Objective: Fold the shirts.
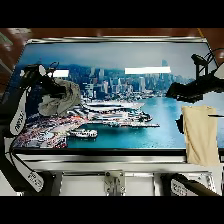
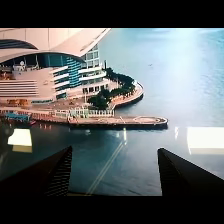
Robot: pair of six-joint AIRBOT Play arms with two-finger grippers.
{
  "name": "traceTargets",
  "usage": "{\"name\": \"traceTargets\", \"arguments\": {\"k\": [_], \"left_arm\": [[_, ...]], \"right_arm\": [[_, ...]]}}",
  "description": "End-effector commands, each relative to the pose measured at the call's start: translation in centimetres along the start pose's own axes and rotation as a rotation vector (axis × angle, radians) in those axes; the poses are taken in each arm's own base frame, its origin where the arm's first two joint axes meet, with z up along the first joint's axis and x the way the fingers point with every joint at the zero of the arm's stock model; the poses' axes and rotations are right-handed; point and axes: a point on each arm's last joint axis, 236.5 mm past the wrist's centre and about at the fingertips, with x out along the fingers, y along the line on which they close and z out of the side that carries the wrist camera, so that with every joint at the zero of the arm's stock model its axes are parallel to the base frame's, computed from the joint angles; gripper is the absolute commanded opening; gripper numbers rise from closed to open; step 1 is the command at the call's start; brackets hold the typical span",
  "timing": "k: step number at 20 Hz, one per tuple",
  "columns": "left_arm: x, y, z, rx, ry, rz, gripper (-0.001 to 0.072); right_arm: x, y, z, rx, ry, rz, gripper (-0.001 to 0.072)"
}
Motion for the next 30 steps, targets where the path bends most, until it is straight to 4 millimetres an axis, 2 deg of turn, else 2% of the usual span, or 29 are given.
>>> {"name": "traceTargets", "arguments": {"k": [1,2,3,4,5,6,7,9,10,11,13,14,15,17,19,21,22,24,25,26,28,30], "left_arm": [[-4.9,-0.9,2.3,0.038,-0.119,-0.022,0.0036],[-8.5,-1.6,3.5,0.069,-0.210,-0.024,0.0037],[-13.2,-2.7,4.6,0.105,-0.319,-0.026,0.0036],[-18.1,-4.0,4.9,0.138,-0.425,-0.031,0.0036],[-23.9,-5.5,4.7,0.171,-0.548,-0.041,0.0036],[-29.2,-7.0,3.6,0.200,-0.659,-0.055,0.0036],[-34.9,-8.6,1.7,0.239,-0.779,-0.072,0.0036],[-44.3,-10.9,-3.4,0.294,-0.981,-0.118,0.0036],[-47.9,-11.7,-6.1,0.305,-1.061,-0.154,0.0036],[-50.4,-12.4,-8.5,0.307,-1.112,-0.192,0.0036],[-53.2,-13.8,-12.3,0.320,-1.160,-0.275,0.0036],[-53.6,-14.8,-13.5,0.345,-1.159,-0.307,0.0036],[-53.2,-16.1,-14.3,0.380,-1.137,-0.333,0.0036],[-50.5,-18.8,-14.6,0.413,-1.046,-0.384,0.0036],[-45.1,-22.0,-14.7,0.477,-0.906,-0.394,0.0036],[-37.0,-25.4,-15.7,0.556,-0.714,-0.376,0.0036],[-32.1,-27.1,-16.7,0.575,-0.601,-0.366,0.0036],[-23.1,-30.0,-19.7,0.620,-0.427,-0.349,0.0036],[-19.5,-31.4,-21.4,0.653,-0.369,-0.351,0.0036],[-16.4,-32.6,-22.9,0.675,-0.322,-0.360,0.0036],[-11.8,-34.6,-24.9,0.672,-0.233,-0.387,0.0036],[-8.7,-36.3,-26.0,0.624,-0.141,-0.434,0.0036]], "right_arm": [[0.0,-0.1,0.2,0.001,-0.006,-0.003,0.0642],[0.0,-0.1,0.2,0.001,-0.008,-0.004,0.0643],[0.0,-0.1,0.4,0.001,-0.016,-0.004,0.0643],[0.0,-0.1,0.8,-0.003,-0.036,-0.004,0.0642],[-0.1,0.0,0.8,-0.010,-0.038,0.000,0.0643],[-0.6,0.2,0.8,-0.024,-0.046,0.002,0.0642],[-1.4,0.5,0.9,-0.042,-0.063,0.004,0.0643],[-4.6,1.5,1.8,-0.094,-0.150,0.002,0.0642],[-6.9,2.0,2.3,-0.128,-0.211,-0.007,0.0643],[-9.3,2.6,2.7,-0.154,-0.275,-0.011,0.0643],[-14.7,3.9,3.0,-0.193,-0.412,-0.028,0.0642],[-16.8,4.3,2.7,-0.207,-0.467,-0.036,0.0642],[-18.8,4.8,2.2,-0.219,-0.516,-0.041,0.0642],[-20.9,4.9,0.6,-0.230,-0.548,-0.064,0.0642],[-21.0,4.5,-1.9,-0.228,-0.485,-0.082,0.0642],[-19.4,4.2,-4.6,-0.222,-0.352,-0.075,0.0642],[-18.5,4.2,-5.6,-0.217,-0.301,-0.063,0.0642],[-16.6,3.6,-6.6,-0.203,-0.227,-0.058,0.0642],[-15.6,3.2,-6.9,-0.193,-0.201,-0.063,0.0642],[-14.5,2.9,-7.1,-0.184,-0.180,-0.062,0.0642],[-12.1,2.2,-7.3,-0.164,-0.147,-0.056,0.0642],[-9.4,1.5,-7.5,-0.132,-0.120,-0.053,0.0642]]}}
